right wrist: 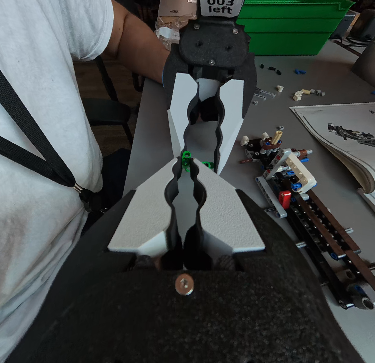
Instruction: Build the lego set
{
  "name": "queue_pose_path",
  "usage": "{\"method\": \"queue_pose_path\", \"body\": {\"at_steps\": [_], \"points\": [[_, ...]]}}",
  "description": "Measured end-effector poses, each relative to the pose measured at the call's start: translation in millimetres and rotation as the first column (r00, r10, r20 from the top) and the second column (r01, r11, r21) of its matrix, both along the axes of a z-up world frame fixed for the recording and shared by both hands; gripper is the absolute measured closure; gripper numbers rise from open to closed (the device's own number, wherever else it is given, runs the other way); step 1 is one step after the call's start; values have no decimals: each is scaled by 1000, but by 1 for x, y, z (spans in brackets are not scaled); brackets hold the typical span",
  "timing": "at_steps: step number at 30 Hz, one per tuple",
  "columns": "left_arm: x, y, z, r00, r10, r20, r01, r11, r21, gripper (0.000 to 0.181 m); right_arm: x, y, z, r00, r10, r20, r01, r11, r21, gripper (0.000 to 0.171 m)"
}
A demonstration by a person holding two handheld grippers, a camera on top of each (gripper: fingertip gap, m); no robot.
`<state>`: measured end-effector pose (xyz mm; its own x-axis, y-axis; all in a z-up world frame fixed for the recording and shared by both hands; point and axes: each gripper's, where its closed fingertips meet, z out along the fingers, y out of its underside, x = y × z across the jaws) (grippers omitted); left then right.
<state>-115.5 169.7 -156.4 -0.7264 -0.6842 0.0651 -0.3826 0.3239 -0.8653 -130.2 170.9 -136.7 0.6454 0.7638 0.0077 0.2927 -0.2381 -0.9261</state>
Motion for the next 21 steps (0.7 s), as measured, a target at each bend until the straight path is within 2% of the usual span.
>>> {"method": "queue_pose_path", "body": {"at_steps": [9, 16, 21], "points": [[-5, -5, -5, 999, -42, -24, 42, 999, 22, 148, -3, -3, -8, 997, 50, 53, -46, 997, -61, 165], [-7, -9, -23, 995, -57, -80, 67, 990, 124, 148, -4, -8, -26, 973, 64, 220, -34, 990, -139, 165], [-9, -8, -32, 994, -50, -101, 68, 982, 177, 148, -6, -4, -33, 968, 77, 238, -39, 986, -163, 165]]}}
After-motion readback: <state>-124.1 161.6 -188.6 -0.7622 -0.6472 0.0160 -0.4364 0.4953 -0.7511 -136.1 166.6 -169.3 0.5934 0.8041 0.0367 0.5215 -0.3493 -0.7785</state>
